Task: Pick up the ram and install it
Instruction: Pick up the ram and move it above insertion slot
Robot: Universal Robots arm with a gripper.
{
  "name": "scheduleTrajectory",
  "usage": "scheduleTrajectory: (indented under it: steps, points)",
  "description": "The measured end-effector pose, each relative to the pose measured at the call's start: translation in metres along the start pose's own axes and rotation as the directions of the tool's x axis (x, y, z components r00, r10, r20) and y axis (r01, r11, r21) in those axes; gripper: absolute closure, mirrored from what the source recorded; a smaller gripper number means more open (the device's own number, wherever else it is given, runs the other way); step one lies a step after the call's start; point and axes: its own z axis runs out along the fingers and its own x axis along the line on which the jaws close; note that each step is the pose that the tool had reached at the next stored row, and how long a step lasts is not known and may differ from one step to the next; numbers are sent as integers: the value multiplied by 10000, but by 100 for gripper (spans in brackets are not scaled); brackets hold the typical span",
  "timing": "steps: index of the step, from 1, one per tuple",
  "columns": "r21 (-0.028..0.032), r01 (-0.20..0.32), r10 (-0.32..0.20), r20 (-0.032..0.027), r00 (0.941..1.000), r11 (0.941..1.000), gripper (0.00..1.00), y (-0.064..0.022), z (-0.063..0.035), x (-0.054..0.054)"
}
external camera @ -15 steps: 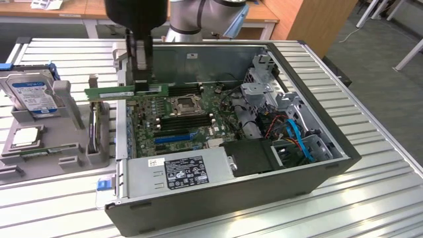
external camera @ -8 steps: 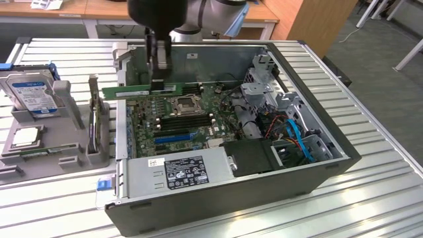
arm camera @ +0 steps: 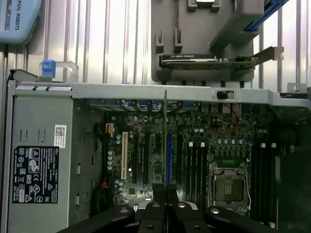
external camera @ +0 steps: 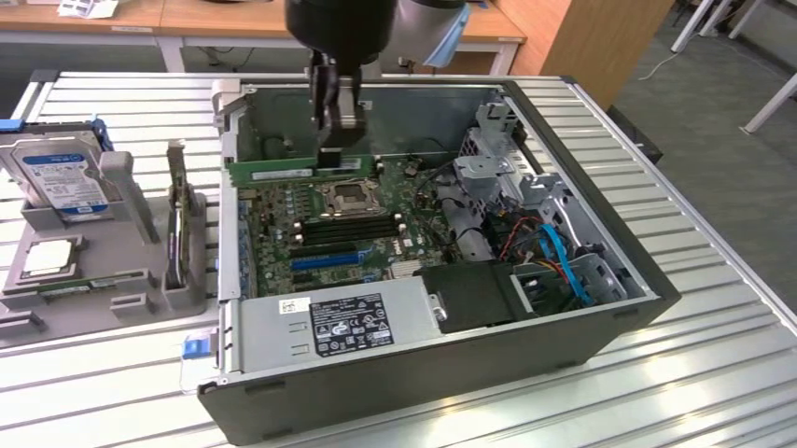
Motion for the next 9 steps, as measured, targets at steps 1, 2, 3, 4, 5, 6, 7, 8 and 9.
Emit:
scheduleTrajectory:
  steps: [1,2,3,4,5,6,7,8,9]
  points:
    - [0,0,0,0,10000,10000,89,-34,-1,0]
    - [0,-2,2,1,10000,10000,89,-66,-2,0]
    - [0,-2,2,1,10000,10000,89,-100,-4,0]
    - [0,-1,1,0,10000,10000,89,-133,-6,0]
    - [0,0,0,0,10000,10000,89,-167,-7,0]
    - [0,-1,1,0,10000,10000,89,-202,-9,0]
    - [0,-1,1,0,10000,10000,89,-237,-10,0]
    - [0,-2,2,0,10000,10000,89,-269,-12,1]
    - [0,-1,1,0,10000,10000,89,-301,-13,1]
